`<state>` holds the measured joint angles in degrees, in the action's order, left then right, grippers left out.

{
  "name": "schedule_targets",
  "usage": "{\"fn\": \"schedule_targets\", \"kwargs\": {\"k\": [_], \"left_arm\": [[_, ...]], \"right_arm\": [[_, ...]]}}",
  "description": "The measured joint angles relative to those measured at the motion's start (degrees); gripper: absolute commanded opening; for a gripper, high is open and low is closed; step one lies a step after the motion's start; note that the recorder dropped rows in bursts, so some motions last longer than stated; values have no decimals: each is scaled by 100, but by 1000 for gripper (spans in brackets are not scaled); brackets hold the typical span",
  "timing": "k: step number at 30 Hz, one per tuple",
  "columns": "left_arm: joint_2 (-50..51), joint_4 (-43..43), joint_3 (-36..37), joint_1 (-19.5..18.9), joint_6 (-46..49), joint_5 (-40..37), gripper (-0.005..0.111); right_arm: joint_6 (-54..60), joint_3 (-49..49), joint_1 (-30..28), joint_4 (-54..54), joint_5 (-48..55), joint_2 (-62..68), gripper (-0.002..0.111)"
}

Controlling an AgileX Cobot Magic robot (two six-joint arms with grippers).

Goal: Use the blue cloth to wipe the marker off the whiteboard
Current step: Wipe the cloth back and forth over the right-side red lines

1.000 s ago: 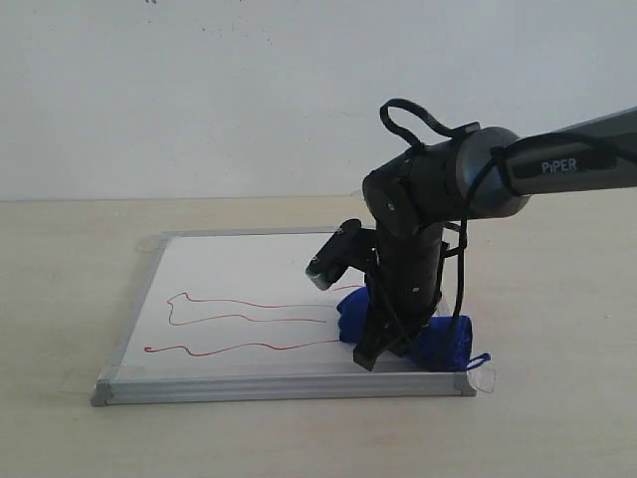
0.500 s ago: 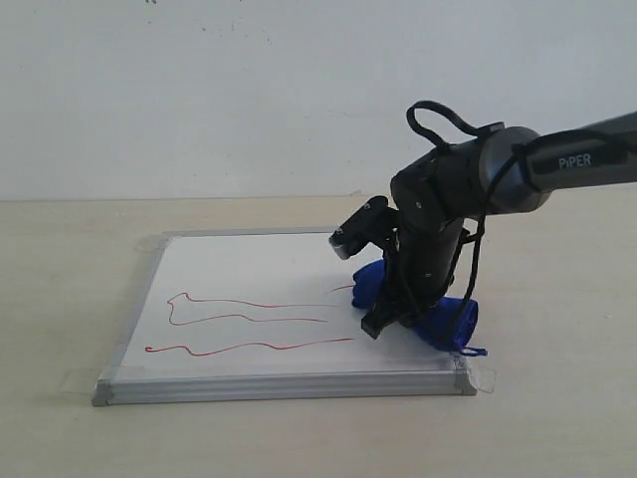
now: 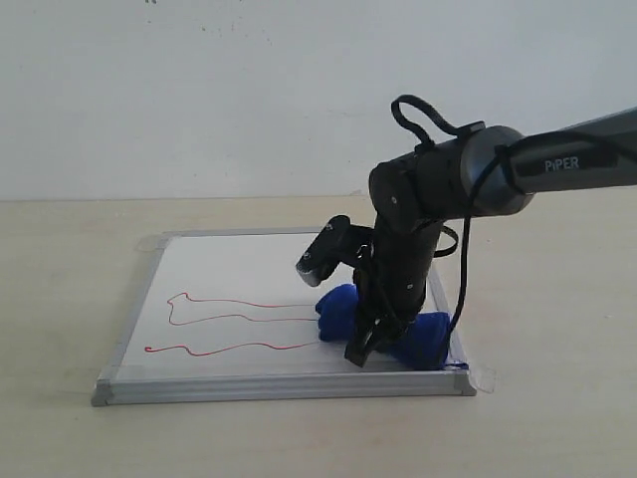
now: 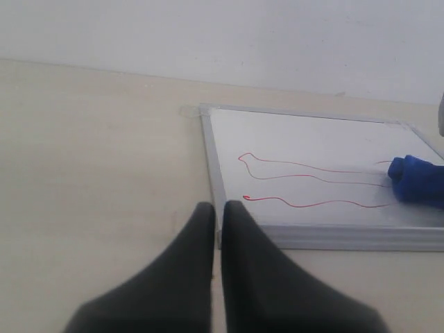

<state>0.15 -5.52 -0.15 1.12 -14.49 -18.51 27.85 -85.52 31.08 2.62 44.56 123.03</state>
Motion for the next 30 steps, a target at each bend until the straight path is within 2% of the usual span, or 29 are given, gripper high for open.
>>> {"fn": "schedule_targets", "kwargs": {"k": [5,11,15,20,26,28,29,30], "left_arm": [[0,0,0,0,0,0,4],[0,0,0,0,0,0,4],[0,0,0,0,0,0,4],[0,0,0,0,0,0,4],[0,0,0,0,0,0,4],[0,0,0,0,0,0,4],[0,0,0,0,0,0,4],[0,0,0,0,0,0,4]], "right_arm": [[-360,35,-255,40,-140,-8,0],[-1963,47,-593,1678,-614,111,0],[-2427,47,-581,1957,-686,134,0],[-1602,47,-560,1383,-647,134,0],[305,21,-399,-672,-441,75,0],[209,12,-372,-470,-348,75,0],[-114,8,-372,-262,-337,75,0],[-946,-1,-346,504,-223,75,0]]}}
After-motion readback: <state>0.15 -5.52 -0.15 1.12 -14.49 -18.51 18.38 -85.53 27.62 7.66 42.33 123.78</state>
